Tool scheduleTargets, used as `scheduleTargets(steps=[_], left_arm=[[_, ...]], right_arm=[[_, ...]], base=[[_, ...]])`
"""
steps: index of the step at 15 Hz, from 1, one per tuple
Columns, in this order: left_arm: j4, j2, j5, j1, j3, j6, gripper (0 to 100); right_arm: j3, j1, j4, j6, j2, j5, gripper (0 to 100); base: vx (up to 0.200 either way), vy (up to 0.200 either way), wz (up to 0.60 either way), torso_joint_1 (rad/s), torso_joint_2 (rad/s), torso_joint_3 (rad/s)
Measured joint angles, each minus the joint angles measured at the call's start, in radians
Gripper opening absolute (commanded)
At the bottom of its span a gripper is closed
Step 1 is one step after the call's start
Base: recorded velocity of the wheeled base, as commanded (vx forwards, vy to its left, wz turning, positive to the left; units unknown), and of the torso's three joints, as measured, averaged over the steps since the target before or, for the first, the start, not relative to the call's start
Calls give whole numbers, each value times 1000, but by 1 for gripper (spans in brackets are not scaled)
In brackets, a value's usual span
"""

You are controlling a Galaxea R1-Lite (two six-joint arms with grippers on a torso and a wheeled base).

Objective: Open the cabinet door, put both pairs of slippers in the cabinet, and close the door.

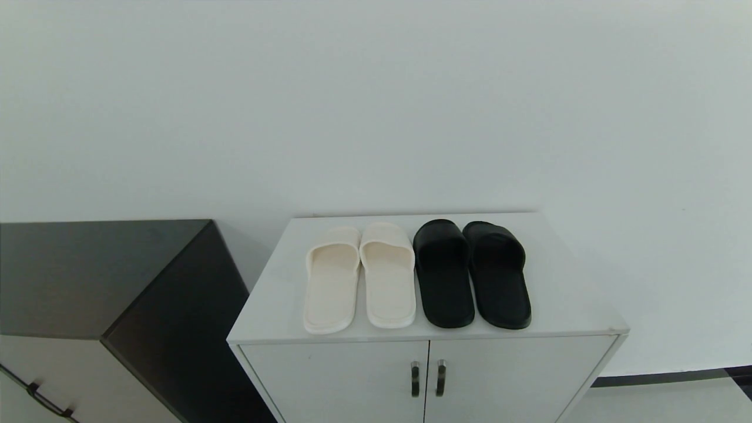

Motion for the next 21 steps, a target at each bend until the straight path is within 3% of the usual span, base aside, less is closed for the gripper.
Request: scheduleTargets(steps=[2, 6, 8, 11, 16, 21], left_arm=[[1, 0, -10, -1, 0, 58, 0], [1, 0, -20, 0, 0, 53, 0], [1, 0, -20, 0, 0, 50, 0], [1, 0, -20, 0, 0, 49, 0], [3, 0, -20, -1, 0, 47, 0], [3, 0, -18, -1, 0, 40, 0]], right_arm=[[-14, 130, -85, 58, 105, -124, 100], [-109, 423, -131, 164, 309, -421, 100], [-177, 511, -164, 184, 425, -521, 100], [-256, 570, -271, 188, 604, -628, 100], [-389, 597, -410, 172, 891, -817, 100], [-507, 600, -427, 176, 1077, -877, 100]], base=[[0, 0, 0, 0, 0, 0], [0, 0, 0, 0, 0, 0], [0, 0, 0, 0, 0, 0], [0, 0, 0, 0, 0, 0], [0, 0, 0, 0, 0, 0], [0, 0, 0, 0, 0, 0]])
